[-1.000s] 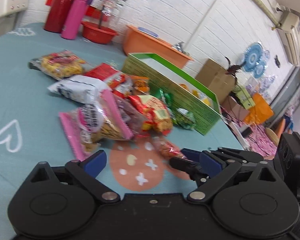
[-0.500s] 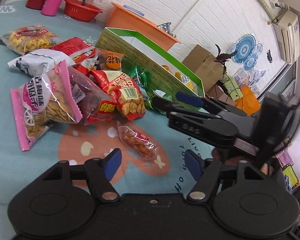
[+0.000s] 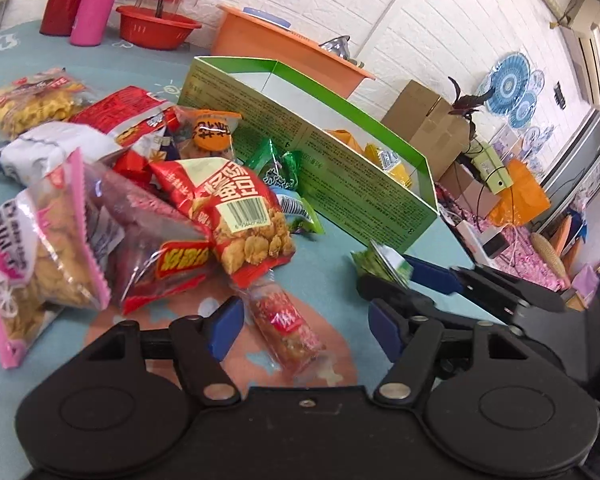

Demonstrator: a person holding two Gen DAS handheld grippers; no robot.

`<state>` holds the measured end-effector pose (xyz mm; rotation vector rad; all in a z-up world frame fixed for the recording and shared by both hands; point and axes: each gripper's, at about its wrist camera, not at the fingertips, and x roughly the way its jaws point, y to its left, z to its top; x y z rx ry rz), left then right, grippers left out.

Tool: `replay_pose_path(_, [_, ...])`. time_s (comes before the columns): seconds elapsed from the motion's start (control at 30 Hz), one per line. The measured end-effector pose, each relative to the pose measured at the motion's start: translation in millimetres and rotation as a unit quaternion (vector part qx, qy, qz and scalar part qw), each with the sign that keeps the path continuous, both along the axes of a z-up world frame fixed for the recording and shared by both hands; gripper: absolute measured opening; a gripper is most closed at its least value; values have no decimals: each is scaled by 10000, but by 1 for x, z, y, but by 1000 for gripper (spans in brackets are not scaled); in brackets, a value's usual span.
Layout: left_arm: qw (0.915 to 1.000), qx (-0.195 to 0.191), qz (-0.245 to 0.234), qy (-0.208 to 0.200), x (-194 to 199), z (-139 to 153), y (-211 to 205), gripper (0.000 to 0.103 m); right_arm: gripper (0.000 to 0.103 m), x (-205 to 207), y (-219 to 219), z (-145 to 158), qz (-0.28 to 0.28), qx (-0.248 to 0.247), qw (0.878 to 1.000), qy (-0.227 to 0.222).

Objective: Organize snacks
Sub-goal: 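Grasp a small red-label packet with the left tool while the right tool grasps a green snack bag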

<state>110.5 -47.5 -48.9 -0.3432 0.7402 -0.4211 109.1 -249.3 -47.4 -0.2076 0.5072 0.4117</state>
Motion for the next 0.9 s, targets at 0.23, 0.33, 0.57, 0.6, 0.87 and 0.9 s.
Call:
replay_pose_path(0.23, [9992,348,-189,-87,4,-3,-12,83,72,-7,-9,-2,-91,155,9998,-4])
replay_pose_path(0.33, [9986,455,-219,-159,2,-3,-16,87,74,-7,-10,-5,-86,207,9997,-36])
replay_pose_path(0.57, [9979,474,-424,-78,-3,-5,-16,79,70,-7,-10,-6,-78,209,9997,-47])
replay_pose_path(0.6, [9980,450,-448,-76,-5,-4,-15,78,67,-7,-10,-4,-117,243,9996,-26])
replay_pose_path(0.87, [9969,23,-580,-527,-10,35,-5,78,66,-16,-17,23,-178,566,9977,-327])
replay_pose_path(0.9, [9963,-23,-590,-620,-7,43,-4,78,66,-16,-19,28,-184,615,9971,-411])
